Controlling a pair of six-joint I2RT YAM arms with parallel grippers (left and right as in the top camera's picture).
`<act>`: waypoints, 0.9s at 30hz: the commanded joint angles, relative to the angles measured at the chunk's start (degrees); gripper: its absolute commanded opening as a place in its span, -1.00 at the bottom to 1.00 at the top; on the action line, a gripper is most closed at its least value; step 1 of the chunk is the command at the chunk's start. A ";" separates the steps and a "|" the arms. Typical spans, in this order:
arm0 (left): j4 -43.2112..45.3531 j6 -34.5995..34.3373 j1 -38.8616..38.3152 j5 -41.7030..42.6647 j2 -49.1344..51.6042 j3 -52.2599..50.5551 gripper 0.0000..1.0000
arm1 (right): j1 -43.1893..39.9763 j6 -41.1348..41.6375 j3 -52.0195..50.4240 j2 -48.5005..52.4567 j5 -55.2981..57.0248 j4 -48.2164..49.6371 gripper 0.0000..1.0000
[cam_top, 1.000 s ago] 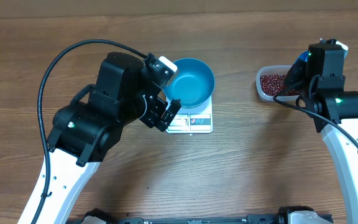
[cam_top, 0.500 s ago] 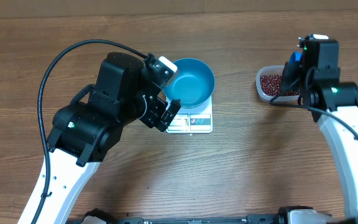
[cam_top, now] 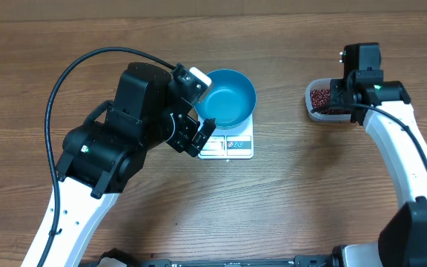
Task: Scoop item into bowl and weigh 150g on scale
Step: 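Raise the left gripper back and away from the scale, then scoop red beans from the tub with the right gripper's blue scoop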
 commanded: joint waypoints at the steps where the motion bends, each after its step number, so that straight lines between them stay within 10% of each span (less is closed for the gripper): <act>1: 0.07 -1.01 0.09 1.03 -0.07 1.22 0.99 | -0.37 -1.25 1.68 2.67 3.19 0.37 -0.93; 27: 0.07 -1.01 0.11 1.05 -0.07 1.22 0.99 | 0.63 -2.43 1.64 7.78 -9.62 -2.84 -0.92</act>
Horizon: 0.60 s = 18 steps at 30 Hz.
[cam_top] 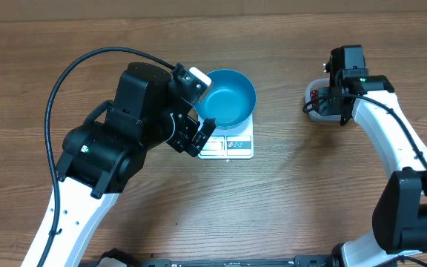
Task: Scoop item into bowl and weigh 150g on scale
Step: 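Scoop red beans from the tub with the right gripper's blue scoop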
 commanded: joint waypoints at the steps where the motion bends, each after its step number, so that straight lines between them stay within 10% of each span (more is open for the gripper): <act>1: 0.07 -0.83 0.09 1.03 -0.07 1.22 0.99 | -0.26 -0.04 0.87 0.87 -4.13 -0.72 -0.92; 18: 0.07 -0.81 0.09 1.03 -0.07 1.22 0.99 | -9.35 -0.07 0.87 -0.83 -29.09 -0.76 -0.92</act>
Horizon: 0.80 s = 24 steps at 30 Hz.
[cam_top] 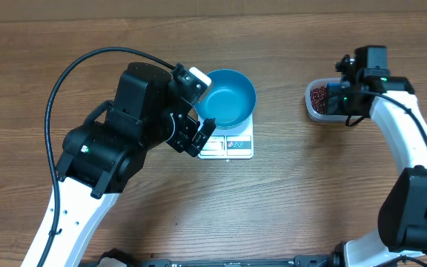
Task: Scoop item into bowl and weigh 150g on scale
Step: 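Scoop red beans from the tub with the right gripper's blue scoop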
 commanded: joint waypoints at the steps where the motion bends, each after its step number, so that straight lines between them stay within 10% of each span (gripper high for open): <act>1: 0.07 -0.81 0.09 1.03 -0.07 1.22 0.99 | -2.29 -0.07 0.81 -0.81 -11.80 -0.61 -0.92; 24: 0.07 -0.81 0.09 1.03 -0.07 1.22 0.99 | -8.35 0.17 0.81 -0.81 -16.68 -5.01 -0.92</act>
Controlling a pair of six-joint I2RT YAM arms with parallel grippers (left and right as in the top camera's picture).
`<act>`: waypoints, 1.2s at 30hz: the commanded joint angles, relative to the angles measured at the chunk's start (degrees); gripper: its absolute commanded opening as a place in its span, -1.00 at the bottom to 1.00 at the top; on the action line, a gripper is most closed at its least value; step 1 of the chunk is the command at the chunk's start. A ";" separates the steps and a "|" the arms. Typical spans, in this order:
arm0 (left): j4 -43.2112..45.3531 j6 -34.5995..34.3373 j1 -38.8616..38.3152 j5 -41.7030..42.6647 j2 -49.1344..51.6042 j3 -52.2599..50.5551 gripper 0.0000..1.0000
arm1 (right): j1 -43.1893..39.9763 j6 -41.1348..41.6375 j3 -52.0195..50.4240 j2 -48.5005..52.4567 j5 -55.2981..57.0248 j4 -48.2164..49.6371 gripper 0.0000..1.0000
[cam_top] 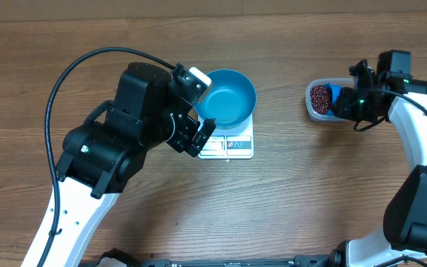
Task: Scoop item into bowl and weigh 150g on scale
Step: 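Scoop red beans from the tub with the right gripper's blue scoop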
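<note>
A blue bowl [230, 95] stands empty on a white scale [228, 146] in the middle of the table. My left gripper [199, 119] sits at the bowl's left rim; the arm's black body hides how its fingers stand. At the right, a clear container [311, 110] holds red beans [319, 97]. A blue scoop [336, 94] lies in the container's right part, and my right gripper [346, 103] is shut on it from the right side.
The left arm's black cable [73, 67] loops over the left of the wooden table [288, 208]. The right arm's white link [421, 141] runs down the right edge. The table's far edge lies just behind the bowl and container.
My right gripper has moved to the right, off the container's middle. The blue scoop now shows beside the beans. The left arm, bowl and scale have not moved.
My right gripper first hung over the container's right half. Then it covered most of the container. After that it stood further right with the beans showing, and now it sits at the right rim with the blue scoop in view. The left arm stayed at the bowl throughout.
</note>
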 commanded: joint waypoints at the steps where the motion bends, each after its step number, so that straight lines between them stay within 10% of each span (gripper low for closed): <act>1: 0.07 -0.83 0.09 1.05 -0.07 1.22 0.99 | -3.26 0.11 0.81 -0.81 -4.50 -1.22 -0.92; 36: 0.07 -0.83 0.09 1.05 -0.07 1.22 0.99 | -21.11 -1.84 0.81 -0.79 -45.75 -3.72 -0.93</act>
